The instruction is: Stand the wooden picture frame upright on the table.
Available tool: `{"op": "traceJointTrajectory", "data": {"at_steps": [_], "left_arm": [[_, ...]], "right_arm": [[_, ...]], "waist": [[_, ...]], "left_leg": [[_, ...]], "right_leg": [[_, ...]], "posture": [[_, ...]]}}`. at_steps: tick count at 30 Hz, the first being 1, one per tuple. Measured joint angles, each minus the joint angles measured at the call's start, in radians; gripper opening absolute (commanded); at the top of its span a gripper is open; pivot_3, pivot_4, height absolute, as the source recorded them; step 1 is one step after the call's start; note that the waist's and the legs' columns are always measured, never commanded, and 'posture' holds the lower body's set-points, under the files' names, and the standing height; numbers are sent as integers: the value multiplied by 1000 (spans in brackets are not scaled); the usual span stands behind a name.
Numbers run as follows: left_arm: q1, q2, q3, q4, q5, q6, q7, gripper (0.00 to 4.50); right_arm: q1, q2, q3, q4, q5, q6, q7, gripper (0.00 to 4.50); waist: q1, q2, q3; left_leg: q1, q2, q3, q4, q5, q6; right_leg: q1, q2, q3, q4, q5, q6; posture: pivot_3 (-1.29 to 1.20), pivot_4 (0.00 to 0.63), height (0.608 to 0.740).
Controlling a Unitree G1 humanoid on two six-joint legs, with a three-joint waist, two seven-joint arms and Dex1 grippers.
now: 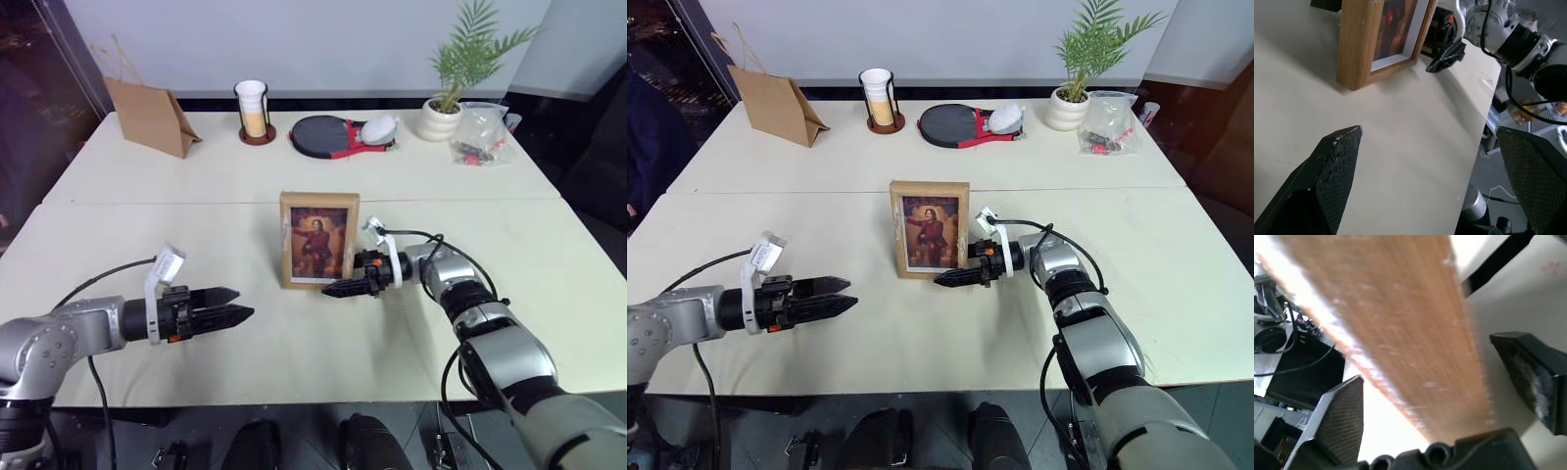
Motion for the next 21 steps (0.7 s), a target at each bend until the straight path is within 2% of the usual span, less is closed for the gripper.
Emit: {"op": "traceJointTrajectory", "data": {"at_steps": [5,8,11,13,18,21], "left_arm": [[-7,-4,1,-6,-8,6,-7,4500],[-15,1,2,-6,1,-7,-24,4500],[-31,17,-3,-4,47,-52,-38,4500],[-54,47,-1,11,90,-93,-60,4500],[-76,86,-3,15,181,-193,-111,4500],[-65,91,-1,15,213,-224,-125,4500]], "right_arm": [[92,-136,-12,-177,-13,61,20,4455],[185,-279,-49,-330,-6,142,24,4455],[282,-429,-95,-539,21,254,20,4455],[351,-523,-169,-736,67,349,-13,4455],[472,-622,-359,-1117,137,437,-150,4455],[553,-637,-441,-1257,180,480,-213,4455]], "waist": [[7,0,0],[11,0,0],[10,0,0],[6,1,1],[5,1,0],[12,1,0]], "left_leg": [[0,-1,0,0,0,0],[0,-1,0,0,0,0],[0,-1,0,0,0,0],[1,0,0,0,0,0],[2,1,0,0,0,0],[1,0,1,0,0,0]], "right_leg": [[1,-1,0,0,0,0],[1,-1,0,-1,0,0],[0,-1,0,-1,0,0],[0,0,0,-1,0,0],[2,2,0,-1,0,0],[2,1,1,-1,0,0]], "posture": [[0,150,740],[0,150,740],[0,150,740],[0,150,740],[0,150,740],[0,150,740]]}}
